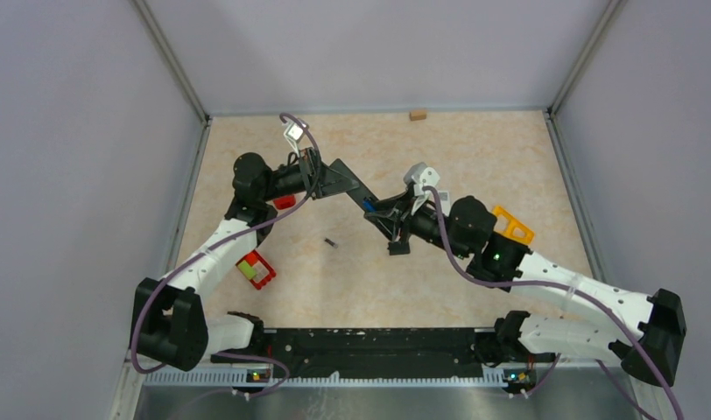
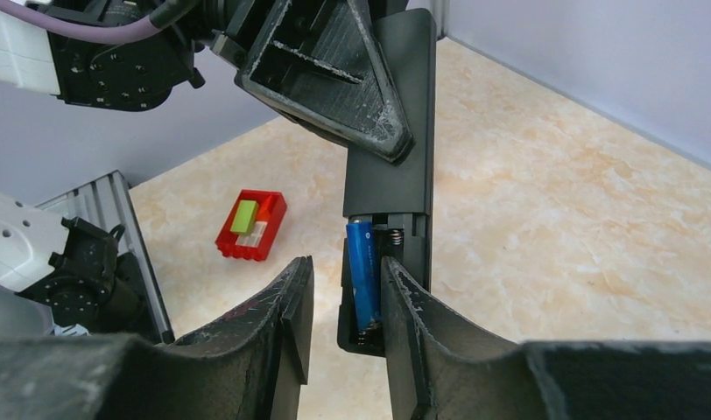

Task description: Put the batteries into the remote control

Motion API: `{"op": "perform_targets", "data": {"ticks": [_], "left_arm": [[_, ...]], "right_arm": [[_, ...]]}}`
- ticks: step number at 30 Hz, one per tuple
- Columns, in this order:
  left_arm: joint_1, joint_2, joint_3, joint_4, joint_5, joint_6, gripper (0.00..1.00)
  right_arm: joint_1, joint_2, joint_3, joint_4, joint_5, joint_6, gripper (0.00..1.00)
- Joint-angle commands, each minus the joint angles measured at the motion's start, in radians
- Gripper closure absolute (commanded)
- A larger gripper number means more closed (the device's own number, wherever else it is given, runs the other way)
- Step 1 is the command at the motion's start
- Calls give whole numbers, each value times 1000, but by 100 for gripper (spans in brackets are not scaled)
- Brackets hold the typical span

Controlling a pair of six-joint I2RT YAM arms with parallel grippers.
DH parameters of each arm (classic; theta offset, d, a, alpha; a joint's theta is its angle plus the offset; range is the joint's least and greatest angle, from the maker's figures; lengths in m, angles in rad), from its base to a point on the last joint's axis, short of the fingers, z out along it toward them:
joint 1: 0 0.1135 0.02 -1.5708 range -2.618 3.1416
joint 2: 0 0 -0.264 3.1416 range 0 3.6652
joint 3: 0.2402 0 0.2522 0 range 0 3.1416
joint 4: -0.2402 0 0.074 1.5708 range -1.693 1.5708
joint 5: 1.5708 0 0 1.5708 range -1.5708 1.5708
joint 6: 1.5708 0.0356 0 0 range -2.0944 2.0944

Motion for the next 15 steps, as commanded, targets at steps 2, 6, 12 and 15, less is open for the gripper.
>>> {"op": "perform_targets", "data": {"ticks": [2, 6, 12, 15], "left_arm": [[2, -26, -2, 47, 11, 12, 100], [3, -20, -1, 37, 4, 22, 100], [2, -10, 3, 34, 0, 20, 100], [3, -12, 1, 27, -11, 28, 100]], "right_arm": [[-3, -30, 77, -12, 17, 32, 62], [-3, -47, 89, -18, 18, 59, 54], [-2, -46, 133, -86, 30, 108, 44], [-4, -52, 139, -109, 115, 193, 37]]}}
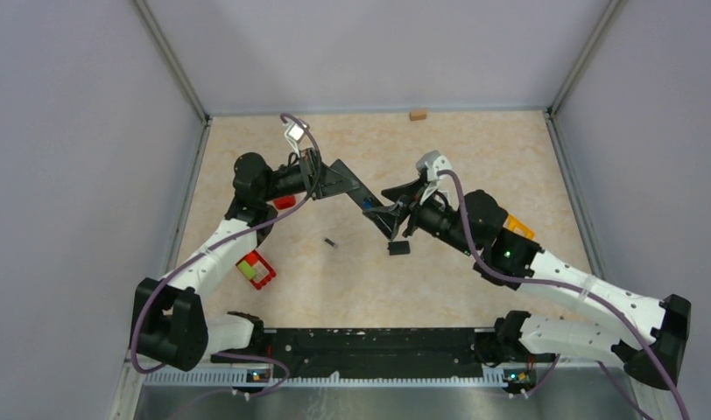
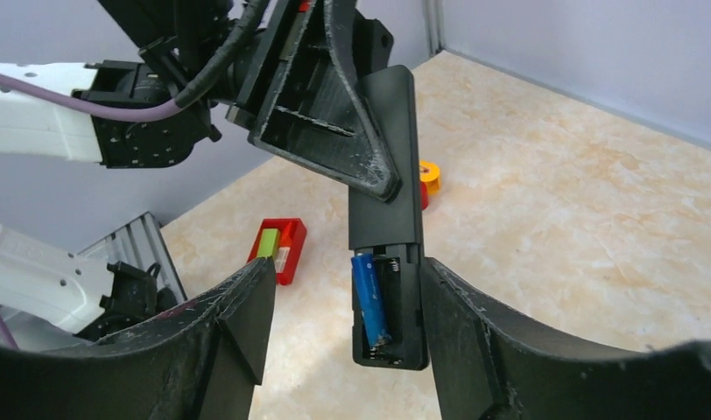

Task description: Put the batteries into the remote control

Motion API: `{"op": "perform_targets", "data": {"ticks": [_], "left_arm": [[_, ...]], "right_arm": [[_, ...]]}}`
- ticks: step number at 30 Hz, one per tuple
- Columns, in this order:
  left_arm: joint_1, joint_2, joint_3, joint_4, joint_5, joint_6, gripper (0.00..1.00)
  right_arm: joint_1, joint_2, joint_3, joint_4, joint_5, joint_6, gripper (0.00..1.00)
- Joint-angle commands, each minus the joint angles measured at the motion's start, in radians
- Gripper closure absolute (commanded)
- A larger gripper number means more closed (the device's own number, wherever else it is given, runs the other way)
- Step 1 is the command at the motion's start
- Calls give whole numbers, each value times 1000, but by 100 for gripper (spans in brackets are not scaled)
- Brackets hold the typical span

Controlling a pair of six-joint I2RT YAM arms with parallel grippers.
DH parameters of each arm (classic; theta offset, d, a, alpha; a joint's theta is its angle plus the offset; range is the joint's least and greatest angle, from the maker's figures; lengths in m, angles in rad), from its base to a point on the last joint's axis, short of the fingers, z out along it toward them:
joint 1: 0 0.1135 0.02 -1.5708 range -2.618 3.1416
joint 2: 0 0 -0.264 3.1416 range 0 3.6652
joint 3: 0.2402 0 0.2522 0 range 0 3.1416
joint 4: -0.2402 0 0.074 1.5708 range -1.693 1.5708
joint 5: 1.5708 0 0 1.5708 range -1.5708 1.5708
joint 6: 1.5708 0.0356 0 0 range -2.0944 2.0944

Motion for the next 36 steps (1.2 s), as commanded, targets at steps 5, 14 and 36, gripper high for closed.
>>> {"op": "perform_targets", "data": {"ticks": [5, 14, 36], "left_arm": [[2, -15, 4, 15, -39, 39, 100], [3, -22, 2, 5, -75, 47, 100], [4, -57, -9, -3, -62, 65, 100]], "right_arm": [[-4, -31, 61, -110, 322, 366, 33], [-33, -43, -56, -36, 254, 799, 12], [-53, 82, -113, 186, 166, 1016, 14]]}}
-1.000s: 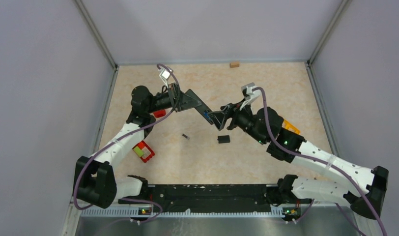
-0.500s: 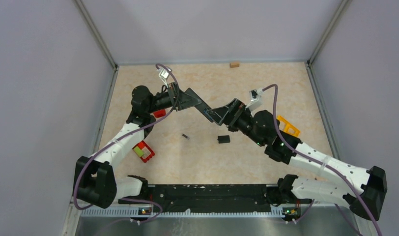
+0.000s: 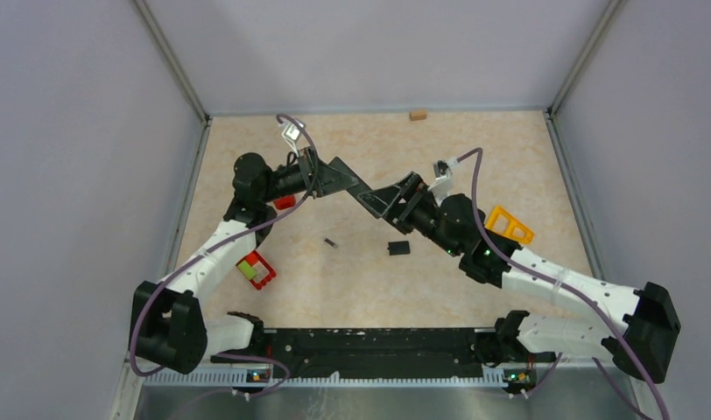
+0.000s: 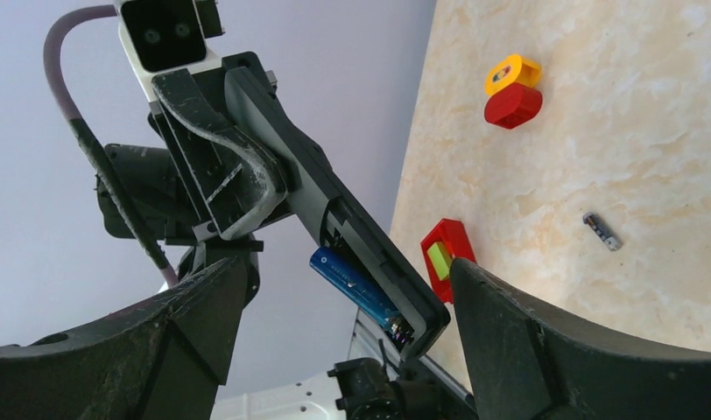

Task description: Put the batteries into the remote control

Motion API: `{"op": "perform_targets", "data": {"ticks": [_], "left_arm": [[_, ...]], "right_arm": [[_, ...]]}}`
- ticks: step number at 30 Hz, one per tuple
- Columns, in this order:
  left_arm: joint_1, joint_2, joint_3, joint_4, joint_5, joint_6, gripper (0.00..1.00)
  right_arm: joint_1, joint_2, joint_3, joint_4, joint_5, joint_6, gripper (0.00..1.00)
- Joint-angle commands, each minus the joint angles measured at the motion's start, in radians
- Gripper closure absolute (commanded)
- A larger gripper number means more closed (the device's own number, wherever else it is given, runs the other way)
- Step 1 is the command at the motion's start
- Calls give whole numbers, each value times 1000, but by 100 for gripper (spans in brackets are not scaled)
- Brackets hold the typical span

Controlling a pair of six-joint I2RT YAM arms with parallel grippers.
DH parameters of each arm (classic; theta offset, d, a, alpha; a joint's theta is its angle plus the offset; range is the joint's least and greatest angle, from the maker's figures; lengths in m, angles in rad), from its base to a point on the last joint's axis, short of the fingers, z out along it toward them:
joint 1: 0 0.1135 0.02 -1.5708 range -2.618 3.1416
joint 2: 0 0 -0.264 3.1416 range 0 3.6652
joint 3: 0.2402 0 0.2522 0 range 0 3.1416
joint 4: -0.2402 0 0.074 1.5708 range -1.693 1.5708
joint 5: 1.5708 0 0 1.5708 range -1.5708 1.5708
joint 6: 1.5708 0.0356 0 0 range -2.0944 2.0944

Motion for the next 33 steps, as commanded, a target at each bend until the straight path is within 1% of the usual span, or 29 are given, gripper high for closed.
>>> {"op": "perform_targets", "data": {"ticks": [1, 4, 8, 12, 15, 20, 26, 30, 33], "left_arm": [[4, -51, -11, 39, 9, 30, 100], [4, -59, -15, 34, 11, 40, 100], [4, -60, -18, 32, 10, 42, 100], [4, -60, -19, 32, 10, 41, 100], [4, -60, -18, 32, 8, 40, 100], [4, -61, -19, 31, 7, 38, 100], [4, -62, -19, 27, 3, 34, 100], [3, -69, -12, 27, 3, -5, 100], [3, -77, -8, 27, -1, -24, 100]], "right_arm": [[-12, 0, -25, 135, 6, 60, 14], [-14, 3, -27, 148, 8, 66, 15], [-14, 12, -29, 156, 2, 74, 21], [-15, 19, -34, 166, -10, 80, 31], [-15, 24, -39, 181, -27, 81, 41], [-19, 25, -46, 190, -38, 80, 50], [-22, 26, -52, 196, -43, 82, 57], [-22, 25, -56, 202, -47, 83, 62], [-22, 26, -59, 213, -51, 82, 62]]}}
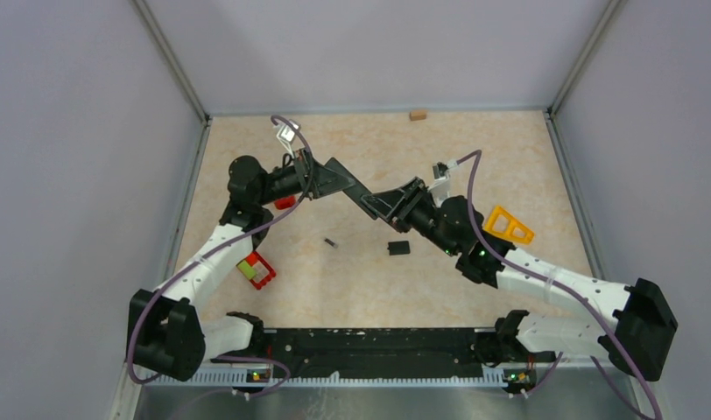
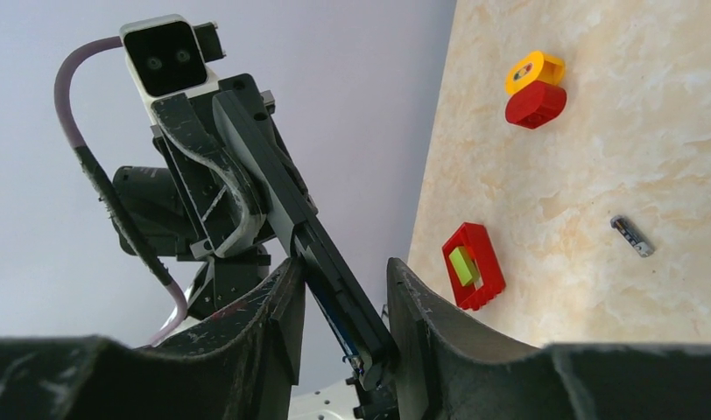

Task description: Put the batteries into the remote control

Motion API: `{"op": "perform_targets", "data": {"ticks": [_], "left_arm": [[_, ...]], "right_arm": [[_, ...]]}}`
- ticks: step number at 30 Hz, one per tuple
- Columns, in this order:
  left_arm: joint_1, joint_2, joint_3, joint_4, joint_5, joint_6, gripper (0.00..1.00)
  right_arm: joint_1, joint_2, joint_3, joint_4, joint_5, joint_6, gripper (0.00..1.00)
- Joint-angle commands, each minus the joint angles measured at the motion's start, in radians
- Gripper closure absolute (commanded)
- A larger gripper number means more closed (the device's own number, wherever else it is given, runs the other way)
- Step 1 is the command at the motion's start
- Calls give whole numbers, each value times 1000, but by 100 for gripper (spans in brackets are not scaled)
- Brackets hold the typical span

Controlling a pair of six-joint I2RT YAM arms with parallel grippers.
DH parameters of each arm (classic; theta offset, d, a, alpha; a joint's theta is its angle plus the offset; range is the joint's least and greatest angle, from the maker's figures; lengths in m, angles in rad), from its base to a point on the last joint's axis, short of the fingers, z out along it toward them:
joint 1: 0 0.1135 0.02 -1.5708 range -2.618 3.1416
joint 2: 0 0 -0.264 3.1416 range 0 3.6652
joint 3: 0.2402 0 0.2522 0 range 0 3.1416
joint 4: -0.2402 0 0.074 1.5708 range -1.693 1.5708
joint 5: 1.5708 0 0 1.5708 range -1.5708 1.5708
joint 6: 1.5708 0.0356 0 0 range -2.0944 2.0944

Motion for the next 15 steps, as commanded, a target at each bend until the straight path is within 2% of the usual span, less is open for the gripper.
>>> {"op": "perform_targets", "data": {"ticks": [1, 7, 12, 15], "left_arm": [[-5, -38, 12, 36, -5, -13, 100], [-4, -47, 9, 13, -27, 26, 100], [-4, -43, 9, -18, -33, 62, 100], [-4, -40, 6, -24, -32, 81, 100]], "right_arm": [[-4, -1, 2, 81, -24, 2, 62], [-8, -17, 9, 76, -27, -38, 36], [-31, -65, 1, 33, -24, -122, 26], [-50, -108, -5, -14, -28, -208, 25]]}}
